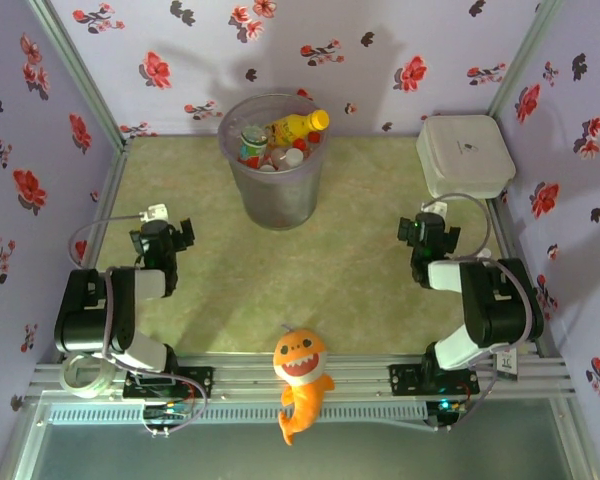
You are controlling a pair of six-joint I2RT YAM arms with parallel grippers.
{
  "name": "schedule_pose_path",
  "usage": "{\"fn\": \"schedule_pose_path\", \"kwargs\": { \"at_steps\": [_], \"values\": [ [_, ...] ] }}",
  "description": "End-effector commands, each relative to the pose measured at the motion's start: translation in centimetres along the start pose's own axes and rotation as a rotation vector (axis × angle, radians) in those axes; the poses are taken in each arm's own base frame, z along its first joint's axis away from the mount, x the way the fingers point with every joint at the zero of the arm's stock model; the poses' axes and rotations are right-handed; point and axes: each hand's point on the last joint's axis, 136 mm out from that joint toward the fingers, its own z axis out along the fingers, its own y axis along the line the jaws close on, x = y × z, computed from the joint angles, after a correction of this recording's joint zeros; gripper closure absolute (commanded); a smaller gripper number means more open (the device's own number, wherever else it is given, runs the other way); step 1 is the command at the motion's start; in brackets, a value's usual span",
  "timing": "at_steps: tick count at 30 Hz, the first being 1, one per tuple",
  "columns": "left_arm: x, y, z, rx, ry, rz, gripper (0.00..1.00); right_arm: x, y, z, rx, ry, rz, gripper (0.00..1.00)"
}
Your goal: Put the plastic bottles in the bin
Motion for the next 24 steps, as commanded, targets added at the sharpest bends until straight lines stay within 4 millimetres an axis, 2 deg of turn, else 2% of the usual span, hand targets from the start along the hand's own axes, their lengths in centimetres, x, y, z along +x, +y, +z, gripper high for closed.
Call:
{"fn": "schedule_pose_path", "kwargs": {
  "at_steps": [1,2,3,24],
  "values": [
    [-1.6,-0.42,-0.15,0.022,-0.087,0.001,0.0,-2.13,-0.92,-0.44,-0.026,-0.121,0.11,0.01],
    [-1.68,-0.35,-0.11,0.017,-0.104,0.005,0.0,-1.46,-1.23,-0.19,-0.021,-0.115,0.121,0.01],
    [-1.47,-0.35,-0.1,0.017,-0.087,0.004,0.0,-1.72,-0.94,-0.15,-0.043,-0.159,0.124,0.01],
    [-1.56,-0.37,-0.12,0.016,-0.095,0.006,0.0,-1.52,-0.85,-0.21,-0.053,-0.137,0.122,0.01]
  ]
}}
